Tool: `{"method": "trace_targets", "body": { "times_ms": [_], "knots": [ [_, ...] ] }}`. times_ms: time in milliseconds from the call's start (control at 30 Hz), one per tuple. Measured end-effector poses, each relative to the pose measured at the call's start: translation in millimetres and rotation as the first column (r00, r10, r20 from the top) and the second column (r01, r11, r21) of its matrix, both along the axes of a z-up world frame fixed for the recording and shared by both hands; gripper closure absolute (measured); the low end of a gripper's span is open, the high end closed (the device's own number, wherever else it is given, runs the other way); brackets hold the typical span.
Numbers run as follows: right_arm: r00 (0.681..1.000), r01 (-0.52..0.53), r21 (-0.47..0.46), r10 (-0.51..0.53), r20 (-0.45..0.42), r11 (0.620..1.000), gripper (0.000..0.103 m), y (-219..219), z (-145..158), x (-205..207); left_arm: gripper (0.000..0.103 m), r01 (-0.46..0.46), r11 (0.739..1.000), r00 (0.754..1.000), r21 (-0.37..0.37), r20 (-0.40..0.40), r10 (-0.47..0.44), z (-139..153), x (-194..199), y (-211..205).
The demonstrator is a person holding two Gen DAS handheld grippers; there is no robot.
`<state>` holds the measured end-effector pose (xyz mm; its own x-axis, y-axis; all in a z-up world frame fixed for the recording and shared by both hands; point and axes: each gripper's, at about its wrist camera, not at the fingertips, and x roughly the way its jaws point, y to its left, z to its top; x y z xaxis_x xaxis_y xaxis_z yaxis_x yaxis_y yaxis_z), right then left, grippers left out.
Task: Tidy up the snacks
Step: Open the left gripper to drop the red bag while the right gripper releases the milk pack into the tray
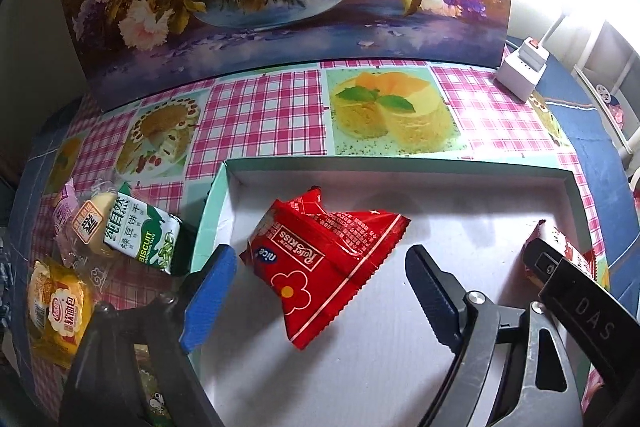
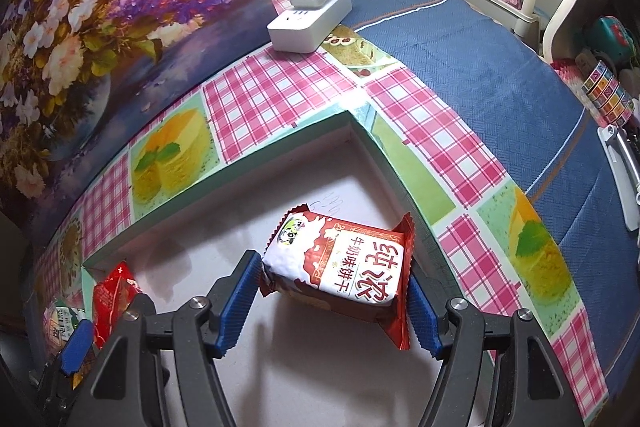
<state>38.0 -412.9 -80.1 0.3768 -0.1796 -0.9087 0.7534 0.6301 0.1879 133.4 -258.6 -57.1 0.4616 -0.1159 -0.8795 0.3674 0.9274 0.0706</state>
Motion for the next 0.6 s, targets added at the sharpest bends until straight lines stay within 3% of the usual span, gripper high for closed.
{"method": "trace_targets", "body": {
  "times_ms": [200,600],
  "knots": [
    [1.0,-0.015,0.037,0.015,0.002,0.999,0.029,0,3,0,0.016,-0.008,1.0,1.0,-0.01,-0.026,0.007,3,0,3],
    [0.997,0.007,0.001,-0.007,0.08,1.0,0.018,-7,45,-16,0.015,-0.038,0.999,0.999,0.001,-0.035,0.038,30,0,14]
  ]
}}
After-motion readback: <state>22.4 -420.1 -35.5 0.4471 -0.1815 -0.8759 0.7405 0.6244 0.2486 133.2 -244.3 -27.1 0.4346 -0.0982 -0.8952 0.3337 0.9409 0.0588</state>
